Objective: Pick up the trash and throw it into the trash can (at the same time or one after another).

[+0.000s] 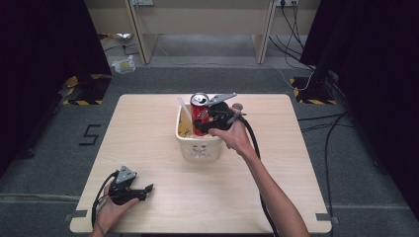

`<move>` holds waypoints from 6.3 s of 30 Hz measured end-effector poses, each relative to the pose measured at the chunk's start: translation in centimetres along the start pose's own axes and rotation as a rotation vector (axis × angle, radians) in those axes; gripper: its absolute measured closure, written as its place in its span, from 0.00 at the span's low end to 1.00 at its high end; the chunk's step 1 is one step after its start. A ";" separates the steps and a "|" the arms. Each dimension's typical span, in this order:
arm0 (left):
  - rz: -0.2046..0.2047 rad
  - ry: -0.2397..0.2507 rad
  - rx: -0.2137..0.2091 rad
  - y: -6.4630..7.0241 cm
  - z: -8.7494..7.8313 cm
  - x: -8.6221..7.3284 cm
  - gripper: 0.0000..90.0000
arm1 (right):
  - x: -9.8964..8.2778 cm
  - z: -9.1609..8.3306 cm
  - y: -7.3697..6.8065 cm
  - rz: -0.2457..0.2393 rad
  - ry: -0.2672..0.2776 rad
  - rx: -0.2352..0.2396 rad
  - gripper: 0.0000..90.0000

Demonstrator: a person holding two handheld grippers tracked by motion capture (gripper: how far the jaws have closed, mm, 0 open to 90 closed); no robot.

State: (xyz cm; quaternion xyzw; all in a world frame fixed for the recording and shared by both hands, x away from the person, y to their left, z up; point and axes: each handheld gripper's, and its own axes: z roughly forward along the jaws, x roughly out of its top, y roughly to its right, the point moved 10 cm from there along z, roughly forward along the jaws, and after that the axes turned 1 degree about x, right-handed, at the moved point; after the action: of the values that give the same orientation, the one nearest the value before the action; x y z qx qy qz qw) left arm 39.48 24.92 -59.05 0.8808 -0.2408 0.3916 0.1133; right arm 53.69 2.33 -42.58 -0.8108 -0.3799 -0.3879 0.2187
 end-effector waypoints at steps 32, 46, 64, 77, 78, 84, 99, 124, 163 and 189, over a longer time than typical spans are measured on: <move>-0.001 -0.002 -0.002 0.0 0.0 0.0 0.18 | -1.4 1.3 -0.6 0.004 -0.044 0.038 0.35; -0.002 -0.001 -0.001 0.0 0.0 0.0 0.18 | -0.5 -1.0 0.5 0.025 0.015 0.015 0.34; -0.001 -0.001 -0.002 0.0 0.0 0.0 0.18 | -0.7 -4.8 3.6 0.070 0.073 -0.044 0.34; -0.002 -0.001 -0.001 0.0 0.0 0.0 0.18 | -1.4 -7.2 5.8 0.105 0.113 -0.091 0.28; -0.002 0.000 -0.001 0.0 0.0 0.0 0.18 | -1.4 -7.3 5.9 0.107 0.115 -0.098 0.27; -0.002 -0.001 -0.001 0.0 0.0 0.0 0.18 | -1.5 -8.3 6.7 0.117 0.136 -0.119 0.25; -0.001 -0.002 -0.002 0.0 0.0 0.0 0.18 | -3.5 -10.9 8.6 0.135 0.150 -0.180 0.24; -0.003 0.001 0.000 0.0 0.0 0.0 0.18 | -7.2 -12.0 9.4 0.132 0.118 -0.226 0.24; -0.002 0.001 0.000 0.0 0.0 0.0 0.18 | -11.8 -11.9 8.7 0.125 0.084 -0.243 0.22; -0.001 0.001 0.000 0.0 0.0 0.0 0.18 | -13.7 -11.6 6.6 0.092 0.062 -0.250 0.20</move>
State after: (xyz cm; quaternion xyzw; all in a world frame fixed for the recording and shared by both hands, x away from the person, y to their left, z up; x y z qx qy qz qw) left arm 39.50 24.91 -59.05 0.8807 -0.2402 0.3921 0.1138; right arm 47.83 -15.38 -46.84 -0.8357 -0.2842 -0.4469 0.1454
